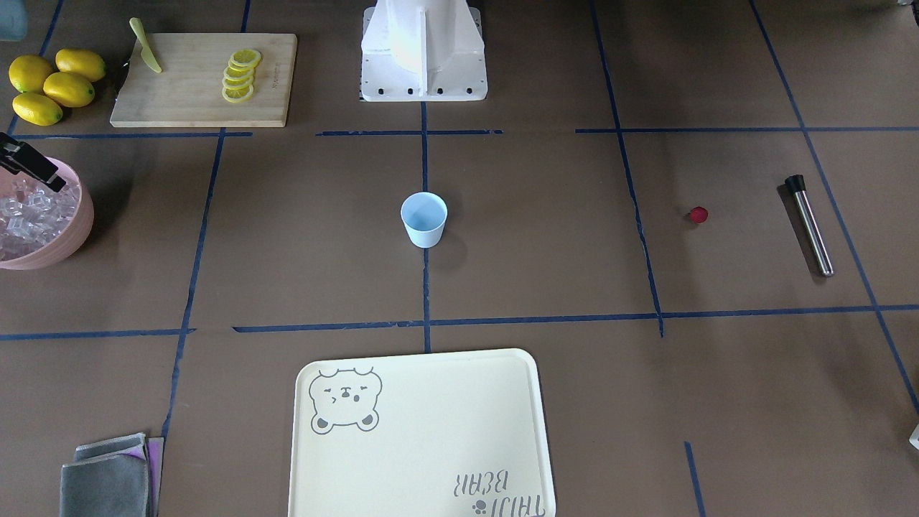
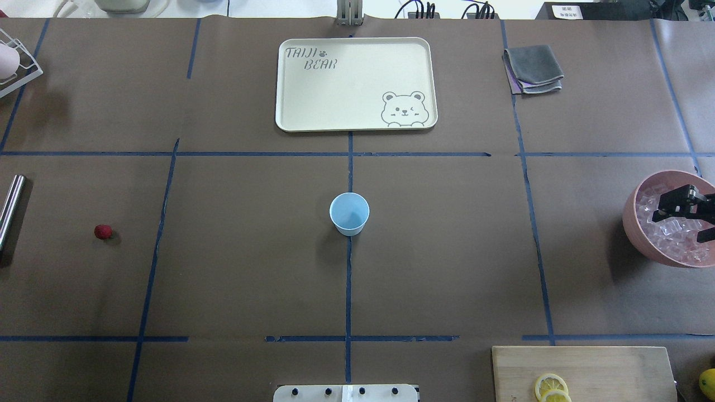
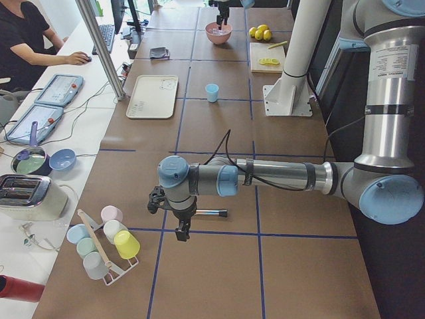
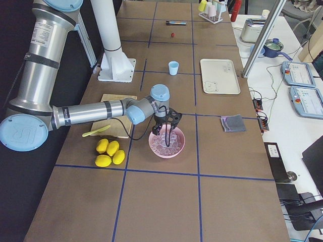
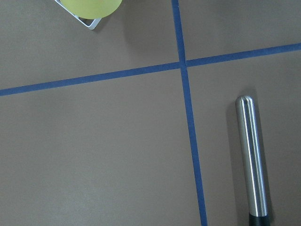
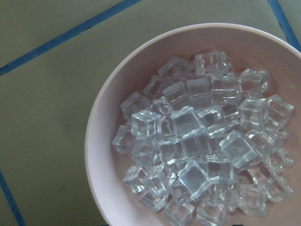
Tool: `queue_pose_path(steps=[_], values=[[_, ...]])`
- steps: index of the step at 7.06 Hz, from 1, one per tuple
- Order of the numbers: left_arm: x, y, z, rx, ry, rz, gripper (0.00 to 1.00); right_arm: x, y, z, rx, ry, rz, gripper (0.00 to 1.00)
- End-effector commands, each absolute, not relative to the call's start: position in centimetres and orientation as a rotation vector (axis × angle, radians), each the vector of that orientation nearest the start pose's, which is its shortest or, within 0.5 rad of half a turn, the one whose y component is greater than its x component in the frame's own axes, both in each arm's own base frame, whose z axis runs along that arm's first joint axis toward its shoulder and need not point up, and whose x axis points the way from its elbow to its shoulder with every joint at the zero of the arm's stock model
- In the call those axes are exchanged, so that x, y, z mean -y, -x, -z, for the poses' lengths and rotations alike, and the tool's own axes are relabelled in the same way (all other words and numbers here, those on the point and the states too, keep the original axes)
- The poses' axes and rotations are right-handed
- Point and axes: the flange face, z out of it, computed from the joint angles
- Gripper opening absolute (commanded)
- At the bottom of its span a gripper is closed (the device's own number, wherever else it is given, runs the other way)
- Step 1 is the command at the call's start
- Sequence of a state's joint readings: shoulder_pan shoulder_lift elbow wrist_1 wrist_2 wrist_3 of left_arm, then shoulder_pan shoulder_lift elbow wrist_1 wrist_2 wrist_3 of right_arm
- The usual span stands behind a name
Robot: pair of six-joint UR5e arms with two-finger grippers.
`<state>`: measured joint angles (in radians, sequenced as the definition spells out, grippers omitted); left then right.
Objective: Mash ice and strawberries in cup
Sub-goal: 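Lower the right gripper into the pink bowl and grasp an ice cube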
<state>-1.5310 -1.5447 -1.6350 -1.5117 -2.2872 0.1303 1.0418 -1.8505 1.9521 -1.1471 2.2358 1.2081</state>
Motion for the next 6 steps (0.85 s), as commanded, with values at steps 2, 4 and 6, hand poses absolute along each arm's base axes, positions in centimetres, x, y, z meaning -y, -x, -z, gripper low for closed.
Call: queue_pose_path(steps=[2,4,6], values=[[48.16,4.87,-64.66,-0.717,-0.018,-0.157,1.0,37.99,13.96,-58.01,0.768,0.21,-0.505,0.9],[48.17,4.87,-64.58,-0.717,-0.019,-0.158,1.0,38.13,14.11,-57.99,0.767,0.217,-0.522,0.9],[48.17,4.87,-64.58,-0.717,-0.019,-0.158,1.0,38.34,14.28,-58.31,0.762,0.218,-0.522,0.88]])
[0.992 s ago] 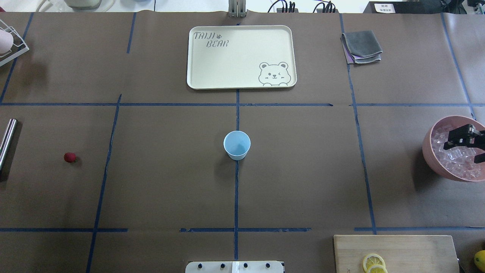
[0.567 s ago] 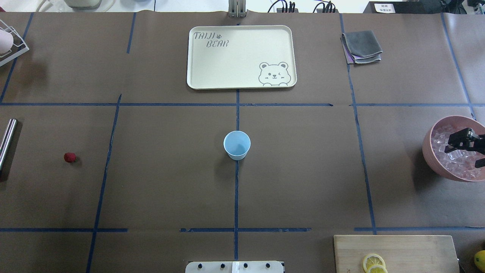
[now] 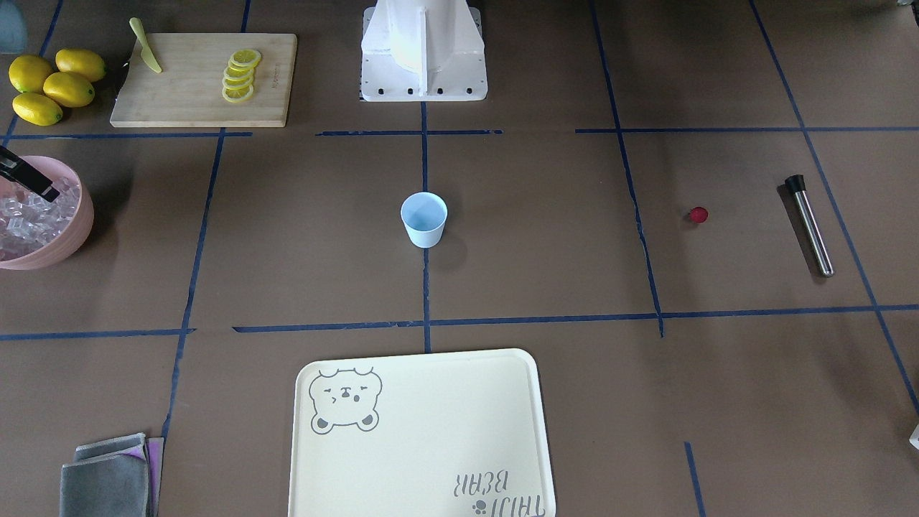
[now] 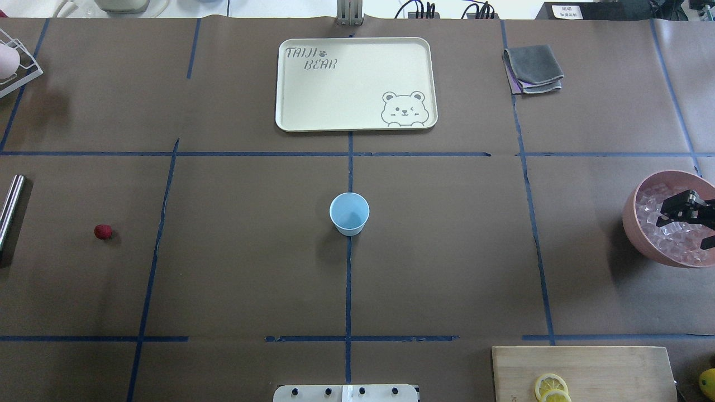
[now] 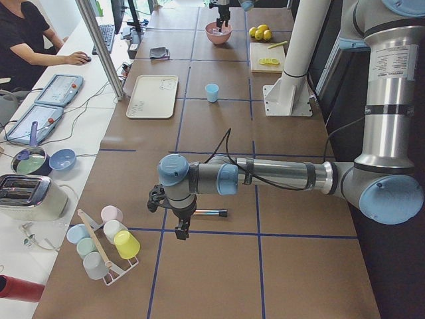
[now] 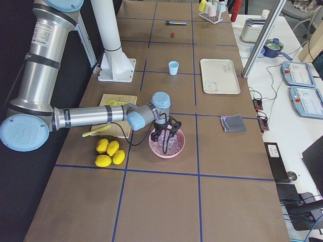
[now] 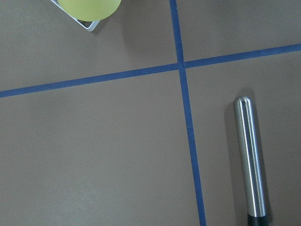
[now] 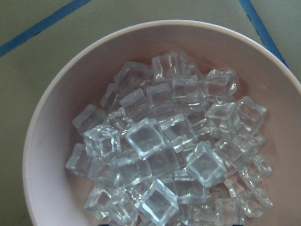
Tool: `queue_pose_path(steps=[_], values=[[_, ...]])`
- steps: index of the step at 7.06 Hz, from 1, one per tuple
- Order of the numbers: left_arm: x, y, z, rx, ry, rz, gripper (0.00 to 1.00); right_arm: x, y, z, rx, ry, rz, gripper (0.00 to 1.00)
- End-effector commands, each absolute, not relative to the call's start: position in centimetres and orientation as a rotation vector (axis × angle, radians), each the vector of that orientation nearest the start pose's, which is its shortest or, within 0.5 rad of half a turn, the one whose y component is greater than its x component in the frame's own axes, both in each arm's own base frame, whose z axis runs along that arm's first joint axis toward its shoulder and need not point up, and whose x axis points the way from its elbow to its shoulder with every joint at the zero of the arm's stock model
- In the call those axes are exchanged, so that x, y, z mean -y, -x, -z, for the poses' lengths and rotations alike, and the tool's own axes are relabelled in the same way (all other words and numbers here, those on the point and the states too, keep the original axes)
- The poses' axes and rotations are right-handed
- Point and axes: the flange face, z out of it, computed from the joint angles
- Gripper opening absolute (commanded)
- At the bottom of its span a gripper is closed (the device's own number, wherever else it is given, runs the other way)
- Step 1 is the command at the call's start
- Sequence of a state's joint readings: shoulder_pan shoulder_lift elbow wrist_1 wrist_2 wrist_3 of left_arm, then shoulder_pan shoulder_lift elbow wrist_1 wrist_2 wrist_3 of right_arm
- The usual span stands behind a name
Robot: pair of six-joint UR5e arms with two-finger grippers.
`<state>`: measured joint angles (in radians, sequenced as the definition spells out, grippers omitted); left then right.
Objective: Mash ice and strawberries in cup
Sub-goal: 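Lower the right gripper into the pink bowl and grasp an ice cube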
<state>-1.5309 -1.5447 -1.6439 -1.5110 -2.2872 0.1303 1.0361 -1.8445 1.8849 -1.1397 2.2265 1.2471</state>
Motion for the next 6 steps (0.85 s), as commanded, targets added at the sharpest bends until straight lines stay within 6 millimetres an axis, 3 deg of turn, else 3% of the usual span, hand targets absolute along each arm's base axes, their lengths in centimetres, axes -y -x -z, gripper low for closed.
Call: queue_pose_path(steps=[1,4,6], values=[[48.2,4.9,-64.6,-0.717,-0.019,-0.158,1.0,38.4,14.5,-58.3,0.761,0.216,-0.518,0.88],[48.2,4.9,-64.4,-0.717,-0.022,-0.159,1.0,39.4,15.1,-58.4,0.752,0.196,-0.518,0.88],[48.2,4.9,-64.5,-0.717,-0.021,-0.159,1.0,39.4,15.1,-58.6,0.749,0.199,-0.521,0.82]])
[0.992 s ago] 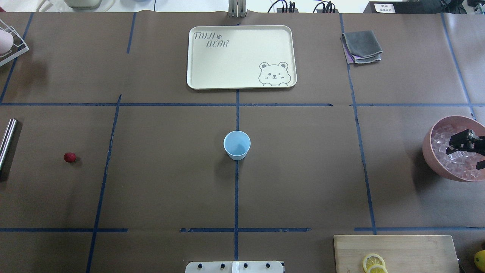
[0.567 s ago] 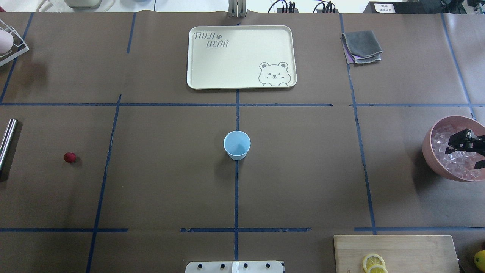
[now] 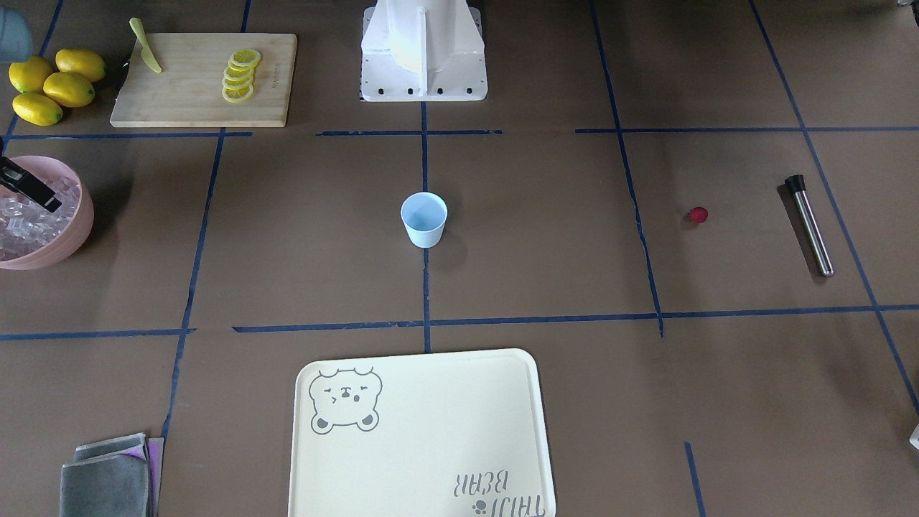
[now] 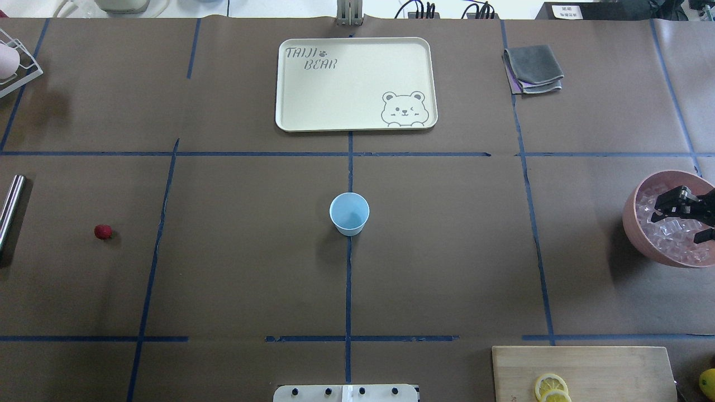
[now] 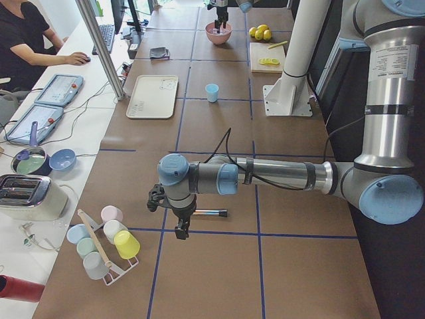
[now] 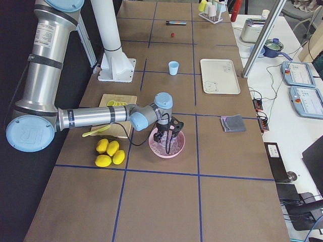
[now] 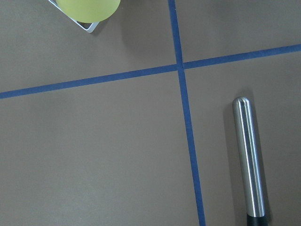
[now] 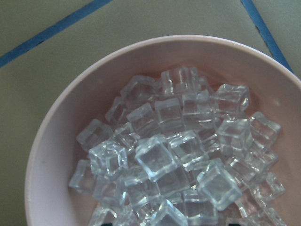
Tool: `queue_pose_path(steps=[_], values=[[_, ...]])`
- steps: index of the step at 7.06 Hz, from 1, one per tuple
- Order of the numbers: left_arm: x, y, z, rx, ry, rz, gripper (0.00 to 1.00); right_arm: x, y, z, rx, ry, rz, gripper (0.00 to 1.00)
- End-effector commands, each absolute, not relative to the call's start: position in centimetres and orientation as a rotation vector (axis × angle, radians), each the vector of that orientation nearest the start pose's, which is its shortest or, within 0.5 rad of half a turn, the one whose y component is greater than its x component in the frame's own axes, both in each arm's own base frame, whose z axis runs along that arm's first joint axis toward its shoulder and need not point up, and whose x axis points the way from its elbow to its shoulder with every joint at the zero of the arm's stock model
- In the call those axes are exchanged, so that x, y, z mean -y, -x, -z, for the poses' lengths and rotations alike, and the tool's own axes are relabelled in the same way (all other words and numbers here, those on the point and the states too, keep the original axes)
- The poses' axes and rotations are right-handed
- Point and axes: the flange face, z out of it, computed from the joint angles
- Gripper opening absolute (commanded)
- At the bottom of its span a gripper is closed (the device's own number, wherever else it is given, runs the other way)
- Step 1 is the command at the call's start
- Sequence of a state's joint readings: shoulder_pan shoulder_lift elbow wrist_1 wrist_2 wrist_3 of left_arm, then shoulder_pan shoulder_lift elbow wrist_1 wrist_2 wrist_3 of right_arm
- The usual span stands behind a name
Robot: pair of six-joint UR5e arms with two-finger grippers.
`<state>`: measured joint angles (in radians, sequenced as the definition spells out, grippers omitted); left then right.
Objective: Mash ice and strawberries in cup
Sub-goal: 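Lower the right gripper into the pink bowl and grasp an ice cube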
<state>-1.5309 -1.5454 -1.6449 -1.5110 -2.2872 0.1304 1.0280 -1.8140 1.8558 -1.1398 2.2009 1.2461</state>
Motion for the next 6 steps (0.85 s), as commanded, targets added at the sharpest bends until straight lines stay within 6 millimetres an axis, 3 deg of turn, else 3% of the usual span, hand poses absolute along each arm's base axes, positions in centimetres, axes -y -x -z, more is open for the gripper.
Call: queue_pose_path(steps=[1,2,4,6], values=[[48.18,4.87,-64.5,-0.717,-0.021,-0.159,1.0,39.39,15.12,-58.6,0.749,0.2,-0.521,0.79],[48.18,4.87,-64.5,-0.717,-0.021,-0.159,1.0,39.41,15.06,-58.6,0.749,0.203,-0.53,0.67],[48.18,4.86,-64.56,-0.718,-0.021,-0.16,1.0,39.35,15.16,-58.49,0.751,0.216,-0.548,0.33],[48.18,4.86,-64.49,-0.718,-0.021,-0.158,1.0,39.37,15.11,-58.4,0.754,0.216,-0.548,0.06]])
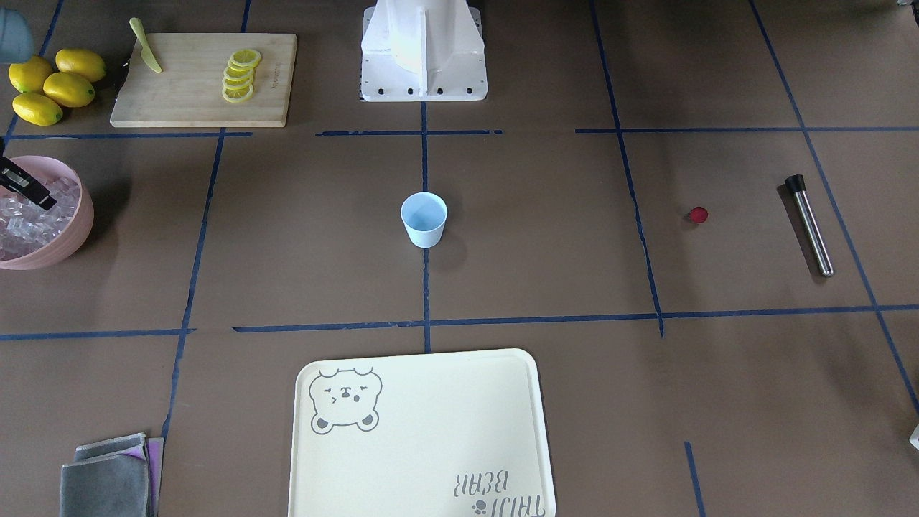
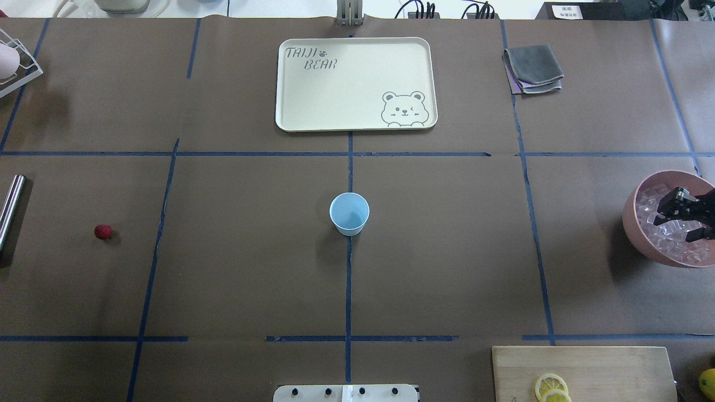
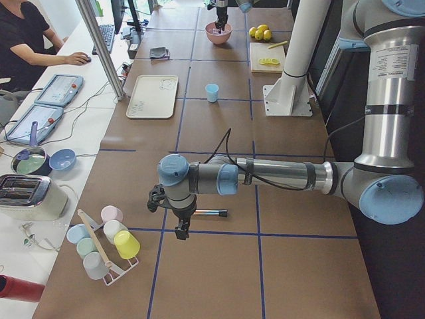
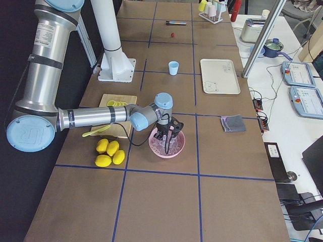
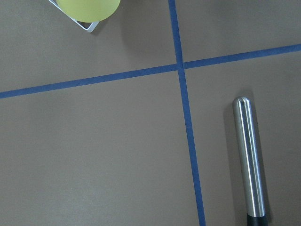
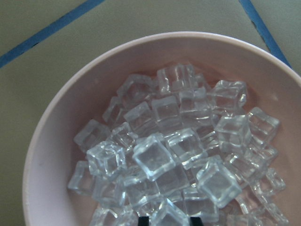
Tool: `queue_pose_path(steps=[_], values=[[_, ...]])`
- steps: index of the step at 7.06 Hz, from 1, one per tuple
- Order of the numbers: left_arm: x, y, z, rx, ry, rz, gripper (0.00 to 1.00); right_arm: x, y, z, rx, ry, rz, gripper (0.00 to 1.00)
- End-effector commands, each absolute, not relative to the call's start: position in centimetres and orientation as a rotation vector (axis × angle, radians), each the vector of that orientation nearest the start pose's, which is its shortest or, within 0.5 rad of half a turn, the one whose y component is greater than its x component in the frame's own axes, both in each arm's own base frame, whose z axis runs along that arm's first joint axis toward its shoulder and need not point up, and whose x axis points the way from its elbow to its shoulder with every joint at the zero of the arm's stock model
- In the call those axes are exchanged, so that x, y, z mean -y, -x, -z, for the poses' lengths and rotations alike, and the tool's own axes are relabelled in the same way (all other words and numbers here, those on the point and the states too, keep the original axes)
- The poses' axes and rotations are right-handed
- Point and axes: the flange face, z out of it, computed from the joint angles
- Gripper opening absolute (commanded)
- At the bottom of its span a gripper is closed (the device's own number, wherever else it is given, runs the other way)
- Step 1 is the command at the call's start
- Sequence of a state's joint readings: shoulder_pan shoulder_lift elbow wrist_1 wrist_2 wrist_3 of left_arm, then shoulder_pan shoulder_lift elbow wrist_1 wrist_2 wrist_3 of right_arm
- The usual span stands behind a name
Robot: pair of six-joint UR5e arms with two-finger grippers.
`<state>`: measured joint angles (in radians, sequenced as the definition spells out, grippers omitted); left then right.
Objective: Mash ice and strawberries in cup
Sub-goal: 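Lower the right gripper into the pink bowl and grasp an ice cube, then carry the ice cube with the right gripper over the blue cup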
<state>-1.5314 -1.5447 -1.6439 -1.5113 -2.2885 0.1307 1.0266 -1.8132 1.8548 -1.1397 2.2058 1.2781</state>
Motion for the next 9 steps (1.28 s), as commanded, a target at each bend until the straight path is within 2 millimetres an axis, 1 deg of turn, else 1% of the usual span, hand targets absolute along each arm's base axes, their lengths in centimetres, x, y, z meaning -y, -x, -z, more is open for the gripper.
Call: queue_pose_path(steps=[1,2,3,4,5,6,8,9], values=[[48.2,4.9,-64.5,-0.718,-0.021,-0.158,1.0,39.3,15.0,-57.7,0.764,0.211,-0.547,0.0],[48.2,4.9,-64.3,-0.718,-0.024,-0.16,1.0,39.1,14.9,-54.7,0.805,0.185,-0.541,0.0],[48.2,4.9,-64.2,-0.718,-0.027,-0.159,1.0,39.0,14.7,-51.1,0.851,0.151,-0.536,0.0],[48.2,4.9,-64.3,-0.718,-0.026,-0.159,1.0,39.8,15.3,-47.8,0.905,0.119,-0.514,0.0],[48.2,4.9,-64.3,-0.718,-0.026,-0.159,1.0,42.2,17.0,-43.6,0.972,0.127,-0.573,0.0],[48.2,4.9,-64.3,-0.718,-0.026,-0.159,1.0,43.5,19.7,-39.3,1.03,0.166,-0.632,0.0],[48.2,4.9,-64.1,-0.726,-0.028,-0.16,1.0,43.1,32.3,-28.8,1.139,0.302,-0.638,0.01],[48.1,4.5,-64.5,-0.776,-0.02,-0.156,1.0,42.9,38.9,-23.9,1.178,0.309,-0.668,0.01]])
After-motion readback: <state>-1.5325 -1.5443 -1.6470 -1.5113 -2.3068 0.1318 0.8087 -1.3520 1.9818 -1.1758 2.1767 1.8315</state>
